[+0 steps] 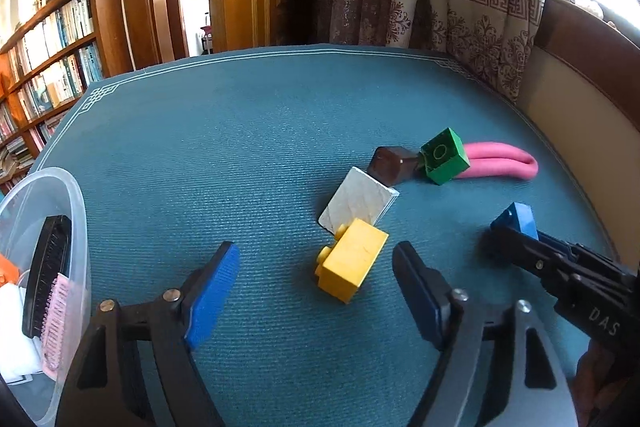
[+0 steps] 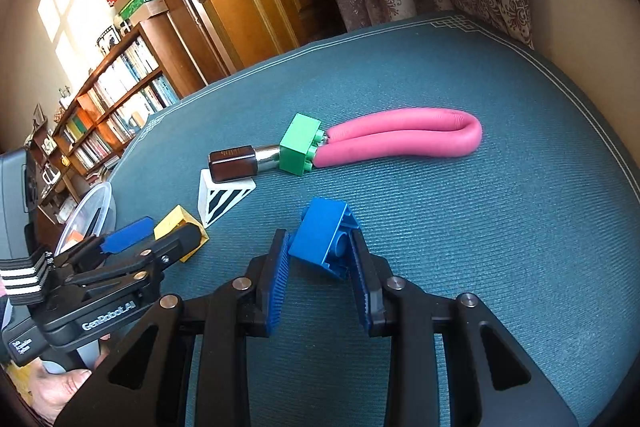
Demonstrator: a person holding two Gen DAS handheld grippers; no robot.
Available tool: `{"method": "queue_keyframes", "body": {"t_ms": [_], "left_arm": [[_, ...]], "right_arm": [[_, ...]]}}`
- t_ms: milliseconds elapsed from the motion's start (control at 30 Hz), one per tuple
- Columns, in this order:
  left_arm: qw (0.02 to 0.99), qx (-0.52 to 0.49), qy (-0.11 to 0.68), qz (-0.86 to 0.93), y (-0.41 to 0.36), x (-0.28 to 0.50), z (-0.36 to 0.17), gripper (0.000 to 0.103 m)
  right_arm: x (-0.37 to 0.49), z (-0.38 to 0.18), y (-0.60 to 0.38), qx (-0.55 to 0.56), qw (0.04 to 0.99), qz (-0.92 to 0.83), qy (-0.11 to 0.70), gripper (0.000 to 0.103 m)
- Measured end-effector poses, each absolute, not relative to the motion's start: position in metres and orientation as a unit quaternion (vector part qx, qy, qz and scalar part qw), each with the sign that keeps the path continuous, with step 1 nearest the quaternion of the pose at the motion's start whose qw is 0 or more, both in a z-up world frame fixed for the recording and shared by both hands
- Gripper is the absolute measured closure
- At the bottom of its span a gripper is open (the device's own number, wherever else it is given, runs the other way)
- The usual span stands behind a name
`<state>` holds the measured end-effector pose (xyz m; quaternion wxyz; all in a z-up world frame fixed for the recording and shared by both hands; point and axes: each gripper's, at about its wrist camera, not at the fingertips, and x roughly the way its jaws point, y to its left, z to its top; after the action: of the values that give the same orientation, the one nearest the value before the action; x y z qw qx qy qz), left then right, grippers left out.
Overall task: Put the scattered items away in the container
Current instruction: 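Close the left tool on the yellow brick while the right tool holds the blue brick, then carry the yellow and blue bricks over the clear bowl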
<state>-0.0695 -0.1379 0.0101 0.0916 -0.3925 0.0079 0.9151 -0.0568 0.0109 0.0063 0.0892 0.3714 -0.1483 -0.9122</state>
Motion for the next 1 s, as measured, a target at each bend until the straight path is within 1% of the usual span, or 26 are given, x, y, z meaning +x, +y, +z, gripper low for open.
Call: {"method": "queue_keyframes", "body": {"t_ms": [33,67,100,133,167,200,233,267,300,333,367,467,667,1000], "left_arm": [[0.094,-0.397,0.007,0.913,-0.136,-0.07,0.008,0.033],[0.095,-0.401,0.008,0.911,-0.135,-0.071,0.005,0.039],[0.093,-0.401,0.011,0.912,-0.134,-0.07,0.005,0.041],[0.095,-0.398,0.011,0.913,-0.134,-0.069,0.005,0.042],[0.101,-0.396,0.007,0.913,-0.135,-0.068,0.005,0.047],[0.105,-0.395,0.004,0.913,-0.135,-0.069,0.005,0.054],[0.104,-0.394,0.003,0.913,-0.136,-0.068,0.005,0.059],[0.104,-0.393,0.0,0.914,-0.138,-0.069,0.004,0.068],[0.106,-0.392,-0.007,0.914,-0.14,-0.068,0.005,0.071],[0.107,-0.391,-0.013,0.914,-0.141,-0.069,0.005,0.072],[0.106,-0.39,-0.017,0.915,-0.143,-0.065,0.005,0.076],[0.105,-0.381,-0.021,0.918,-0.146,-0.061,0.007,0.077],[0.091,-0.351,0.004,0.932,-0.147,-0.05,0.018,0.077],[0.061,-0.322,0.006,0.945,-0.161,-0.044,0.034,0.077]], "right_arm": [[-0.058,0.006,0.011,0.372,0.09,-0.912,-0.149,0.071],[-0.058,0.006,0.011,0.372,0.09,-0.912,-0.149,0.071],[-0.057,0.006,0.01,0.372,0.089,-0.912,-0.149,0.071],[-0.057,0.006,0.01,0.372,0.089,-0.912,-0.149,0.071],[-0.058,0.006,0.01,0.372,0.089,-0.912,-0.149,0.071],[-0.057,0.006,0.01,0.372,0.089,-0.912,-0.149,0.071],[-0.057,0.006,0.01,0.372,0.089,-0.912,-0.148,0.071],[-0.058,0.006,0.009,0.371,0.088,-0.912,-0.147,0.071],[-0.057,0.006,0.009,0.371,0.088,-0.913,-0.147,0.071],[-0.057,0.006,0.009,0.371,0.088,-0.913,-0.147,0.071],[-0.057,0.005,0.009,0.371,0.088,-0.913,-0.147,0.071],[-0.057,0.005,0.009,0.37,0.087,-0.913,-0.145,0.071],[-0.057,0.004,0.008,0.369,0.084,-0.914,-0.143,0.071],[-0.055,0.005,0.006,0.37,0.069,-0.916,-0.137,0.071]]}}
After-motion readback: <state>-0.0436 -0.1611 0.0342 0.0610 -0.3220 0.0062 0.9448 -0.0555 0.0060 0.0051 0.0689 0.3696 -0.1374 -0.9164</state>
